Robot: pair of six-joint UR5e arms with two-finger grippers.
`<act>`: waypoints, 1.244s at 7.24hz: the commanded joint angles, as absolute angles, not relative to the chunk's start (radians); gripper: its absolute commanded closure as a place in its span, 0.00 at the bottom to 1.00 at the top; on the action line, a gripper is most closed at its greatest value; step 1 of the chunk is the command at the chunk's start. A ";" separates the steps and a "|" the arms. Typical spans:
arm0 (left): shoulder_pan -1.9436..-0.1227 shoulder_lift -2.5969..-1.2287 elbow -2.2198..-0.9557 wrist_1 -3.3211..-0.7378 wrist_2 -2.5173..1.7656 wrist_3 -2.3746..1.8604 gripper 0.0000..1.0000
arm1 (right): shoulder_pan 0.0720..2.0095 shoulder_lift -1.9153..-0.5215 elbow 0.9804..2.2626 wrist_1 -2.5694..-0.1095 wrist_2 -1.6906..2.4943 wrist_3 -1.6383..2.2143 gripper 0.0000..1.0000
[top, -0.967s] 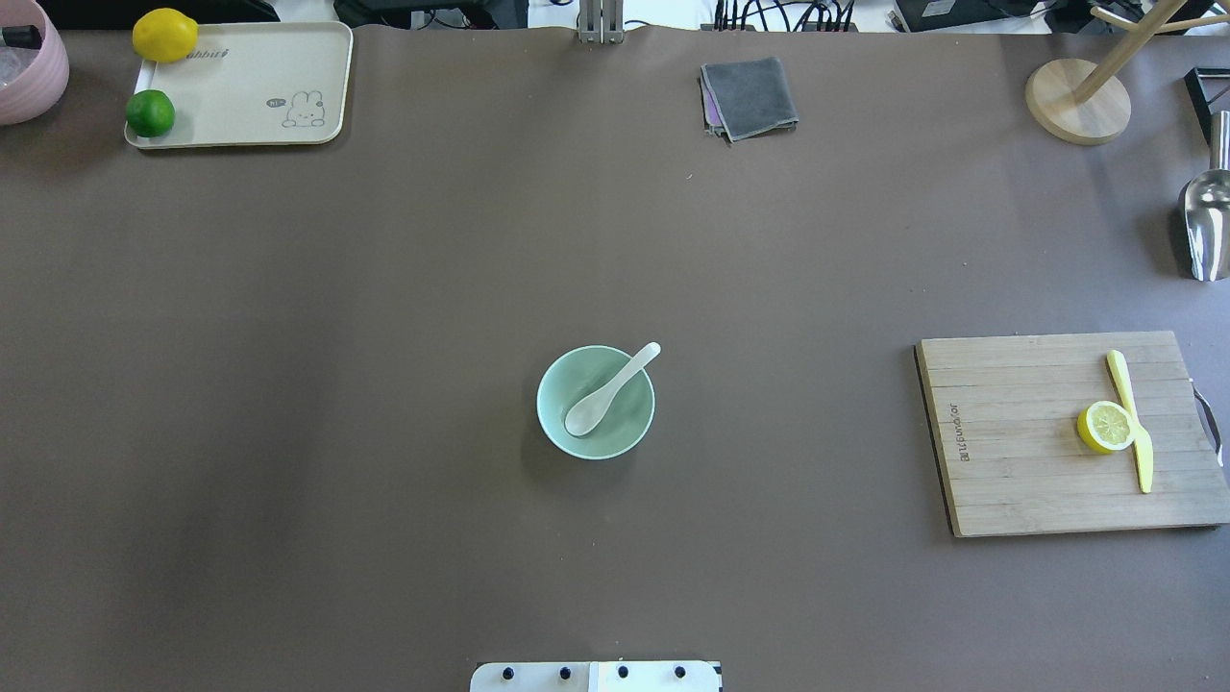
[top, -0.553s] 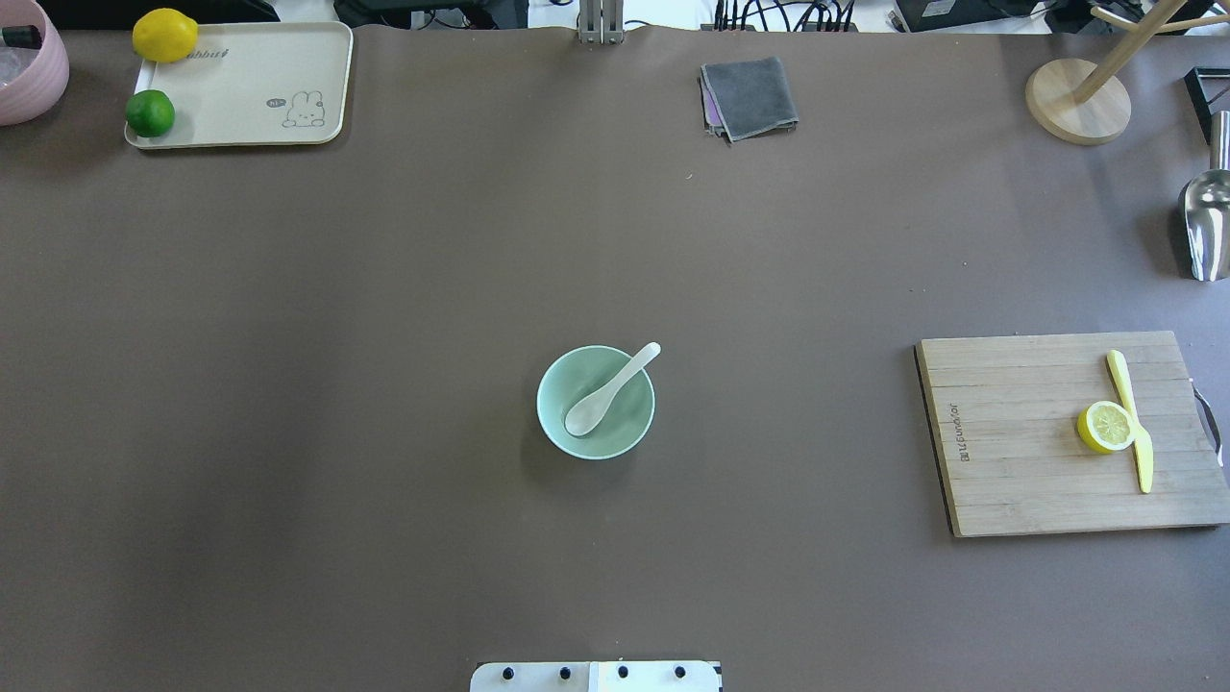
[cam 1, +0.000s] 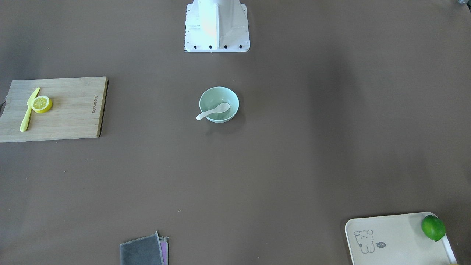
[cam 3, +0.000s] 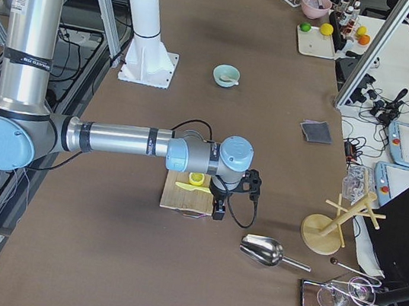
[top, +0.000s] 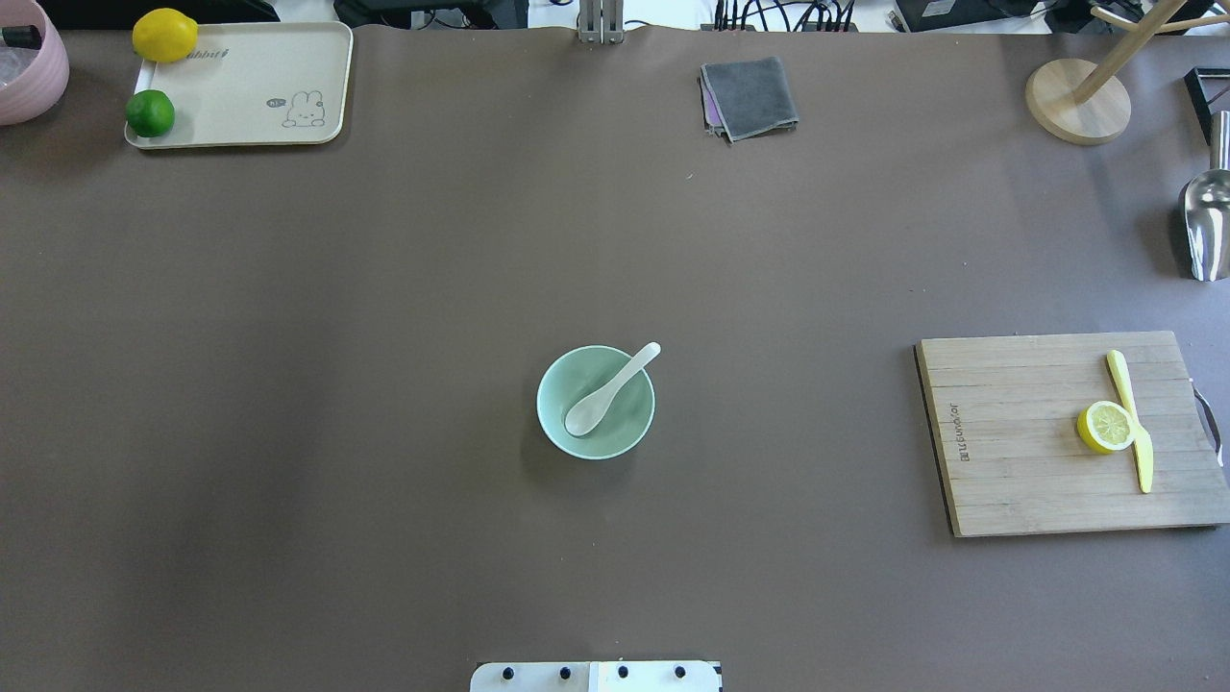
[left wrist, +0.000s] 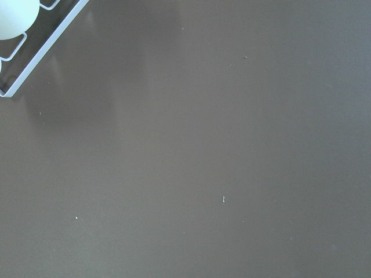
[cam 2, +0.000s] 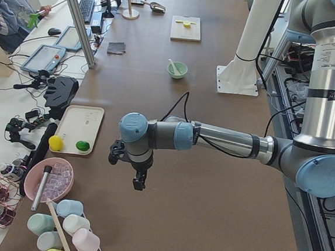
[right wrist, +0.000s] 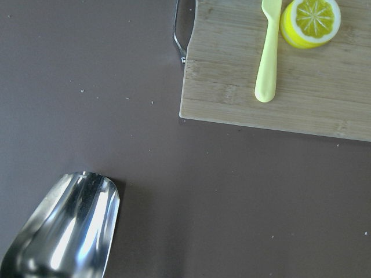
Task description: Place spoon in bowl
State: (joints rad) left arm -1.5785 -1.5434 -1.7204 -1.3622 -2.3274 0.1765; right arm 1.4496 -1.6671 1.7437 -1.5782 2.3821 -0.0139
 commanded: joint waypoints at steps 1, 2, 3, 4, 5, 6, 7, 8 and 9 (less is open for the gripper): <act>-1.578 -1.545 -1.729 -1.364 -2.327 0.176 0.02 | 1.450 -1.666 1.744 -1.578 2.381 -0.014 0.00; -1.578 -1.545 -1.729 -1.364 -2.329 0.176 0.02 | 1.450 -1.666 1.744 -1.577 2.381 -0.014 0.00; -1.578 -1.545 -1.730 -1.365 -2.329 0.176 0.02 | 1.450 -1.667 1.744 -1.577 2.381 -0.014 0.00; -1.578 -1.545 -1.729 -1.365 -2.329 0.176 0.02 | 1.450 -1.667 1.746 -1.577 2.385 -0.014 0.00; -1.578 -1.545 -1.736 -1.365 -2.329 0.176 0.02 | 1.450 -1.666 1.746 -1.577 2.388 -0.014 0.00; -1.578 -1.545 -1.750 -1.365 -2.329 0.176 0.02 | 1.450 -1.661 1.749 -1.577 2.388 -0.011 0.00; -1.580 -1.545 -1.756 -1.365 -2.329 0.176 0.02 | 1.450 -1.663 1.755 -1.577 2.391 -0.011 0.00; -1.582 -1.543 -1.764 -1.365 -2.329 0.176 0.02 | 1.450 -1.663 1.779 -1.581 2.398 -0.011 0.00; -1.582 -1.543 -1.779 -1.365 -2.329 0.176 0.02 | 1.450 -1.663 1.776 -1.580 2.398 -0.009 0.00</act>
State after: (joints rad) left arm -1.5806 -1.5439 -1.7633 -1.3653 -2.3286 0.1764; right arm 1.4496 -1.6629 1.7690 -1.5795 2.3949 -0.0105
